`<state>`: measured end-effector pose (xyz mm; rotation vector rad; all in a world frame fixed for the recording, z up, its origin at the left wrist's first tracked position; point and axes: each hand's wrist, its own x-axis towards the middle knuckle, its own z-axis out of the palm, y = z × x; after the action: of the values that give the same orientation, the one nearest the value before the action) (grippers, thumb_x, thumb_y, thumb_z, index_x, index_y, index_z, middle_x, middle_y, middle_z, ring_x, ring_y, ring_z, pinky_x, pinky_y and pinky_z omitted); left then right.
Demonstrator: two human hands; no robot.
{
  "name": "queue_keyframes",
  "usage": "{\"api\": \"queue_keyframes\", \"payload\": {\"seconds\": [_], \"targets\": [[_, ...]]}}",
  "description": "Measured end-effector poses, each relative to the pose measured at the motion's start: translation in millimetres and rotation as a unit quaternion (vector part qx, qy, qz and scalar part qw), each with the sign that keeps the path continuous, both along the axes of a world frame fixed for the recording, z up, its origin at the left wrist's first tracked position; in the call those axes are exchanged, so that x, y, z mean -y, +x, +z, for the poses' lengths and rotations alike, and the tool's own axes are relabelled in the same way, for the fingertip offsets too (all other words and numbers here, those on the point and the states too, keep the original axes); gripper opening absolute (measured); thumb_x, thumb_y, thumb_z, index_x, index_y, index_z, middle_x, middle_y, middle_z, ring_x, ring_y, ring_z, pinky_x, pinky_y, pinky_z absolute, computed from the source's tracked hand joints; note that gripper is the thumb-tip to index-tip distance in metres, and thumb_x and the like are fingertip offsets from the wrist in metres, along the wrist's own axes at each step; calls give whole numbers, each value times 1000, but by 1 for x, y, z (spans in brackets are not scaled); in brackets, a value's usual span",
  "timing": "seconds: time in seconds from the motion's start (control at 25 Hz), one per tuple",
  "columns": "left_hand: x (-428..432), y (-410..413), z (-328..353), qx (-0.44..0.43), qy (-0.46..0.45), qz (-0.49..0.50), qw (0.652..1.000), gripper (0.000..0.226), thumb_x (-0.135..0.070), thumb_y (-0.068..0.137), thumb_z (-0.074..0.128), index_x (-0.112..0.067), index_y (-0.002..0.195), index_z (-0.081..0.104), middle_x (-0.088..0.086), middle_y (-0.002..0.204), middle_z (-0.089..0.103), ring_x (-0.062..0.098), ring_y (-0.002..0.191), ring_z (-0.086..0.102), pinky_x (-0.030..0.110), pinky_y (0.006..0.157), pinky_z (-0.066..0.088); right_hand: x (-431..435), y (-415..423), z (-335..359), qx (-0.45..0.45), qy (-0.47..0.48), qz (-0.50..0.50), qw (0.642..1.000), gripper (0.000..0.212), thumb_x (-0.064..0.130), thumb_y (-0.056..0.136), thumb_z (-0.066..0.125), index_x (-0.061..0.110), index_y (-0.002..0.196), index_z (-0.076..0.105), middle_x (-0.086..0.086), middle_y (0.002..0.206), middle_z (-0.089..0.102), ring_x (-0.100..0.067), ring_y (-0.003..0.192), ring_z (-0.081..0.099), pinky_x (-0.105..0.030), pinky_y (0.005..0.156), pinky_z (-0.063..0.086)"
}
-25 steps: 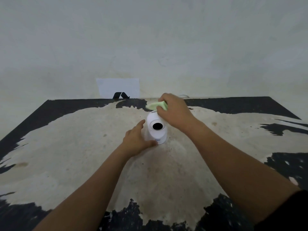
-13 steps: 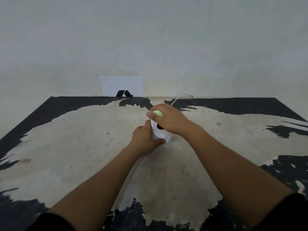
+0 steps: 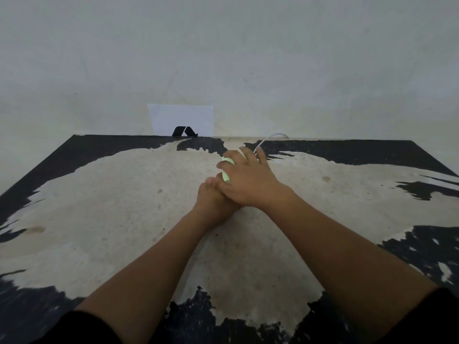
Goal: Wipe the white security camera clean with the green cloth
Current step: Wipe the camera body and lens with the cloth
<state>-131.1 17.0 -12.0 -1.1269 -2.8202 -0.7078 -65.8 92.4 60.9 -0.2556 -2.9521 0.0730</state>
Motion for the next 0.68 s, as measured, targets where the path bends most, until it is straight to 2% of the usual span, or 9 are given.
{"api": "queue_keyframes", "payload": {"seconds": [0.08, 0.16, 0.2, 0.24, 0.32, 0.44, 0.56, 0.64, 0.68], "targets": [[3, -2, -2, -2, -3, -27, 1000, 57, -48, 84, 51, -25, 135, 41, 4, 137, 53, 24, 127, 46, 42, 105, 30, -2, -10, 8, 20, -23, -6, 1000, 67, 72, 86, 20, 30, 119, 60, -2, 141, 46, -30, 135, 35, -52, 114, 18], [9, -2, -2, 64, 33, -19, 997, 71, -51, 77, 62, -24, 136, 34, -1, 136, 51, 25, 125, 46, 38, 102, 30, -7, -14, 21, 44, -150, -23, 987, 66, 69, 89, 18, 25, 101, 65, -7, 120, 56, -30, 116, 47, -43, 98, 35], [11, -3, -2, 103, 54, -7, 993, 77, -50, 75, 65, -23, 137, 30, -1, 137, 49, 27, 123, 44, 37, 99, 31, -11, -14, 27, 52, -232, -36, 971, 67, 68, 91, 16, 23, 100, 65, -7, 115, 58, -29, 112, 49, -39, 91, 36], [12, -3, -5, 119, 69, -2, 991, 80, -50, 74, 66, -24, 139, 27, 0, 138, 48, 28, 122, 42, 36, 97, 32, -14, -13, 32, 51, -299, -52, 952, 70, 66, 92, 14, 21, 107, 65, -7, 118, 59, -27, 113, 49, -37, 90, 35], [12, -5, -9, 116, 62, 1, 991, 84, -55, 71, 65, -27, 139, 24, 0, 138, 48, 28, 121, 41, 35, 93, 32, -23, -7, 30, 26, -401, -82, 912, 74, 66, 92, 12, 20, 129, 56, -6, 135, 52, -25, 127, 45, -38, 99, 33], [10, -5, -7, 109, 62, 8, 992, 84, -53, 73, 66, -26, 140, 23, 1, 137, 48, 29, 122, 37, 33, 88, 28, -28, 8, 9, 0, -516, -108, 850, 78, 70, 88, 12, 22, 147, 30, -3, 154, 33, -24, 140, 31, -41, 112, 26], [9, -4, -9, 93, 59, 2, 994, 84, -56, 72, 64, -24, 140, 25, 1, 135, 50, 29, 118, 39, 32, 88, 28, -17, 19, -20, -51, -513, -120, 848, 77, 69, 88, 23, 23, 149, 16, -8, 154, 31, -24, 134, 37, -37, 107, 31], [8, -7, -11, 71, 35, 8, 997, 83, -65, 70, 55, -26, 138, 30, 3, 134, 50, 31, 117, 43, 35, 92, 30, -5, 25, -34, -113, -438, -99, 886, 75, 62, 91, 31, 24, 151, 5, -8, 159, 17, -29, 141, 26, -42, 114, 25], [8, -7, -10, 64, 14, 12, 998, 79, -64, 71, 51, -26, 137, 32, 6, 133, 49, 33, 117, 43, 38, 97, 31, 0, 28, -35, -123, -367, -76, 919, 77, 63, 90, 30, 25, 151, 2, -6, 161, 9, -29, 145, 17, -47, 117, 19]]}}
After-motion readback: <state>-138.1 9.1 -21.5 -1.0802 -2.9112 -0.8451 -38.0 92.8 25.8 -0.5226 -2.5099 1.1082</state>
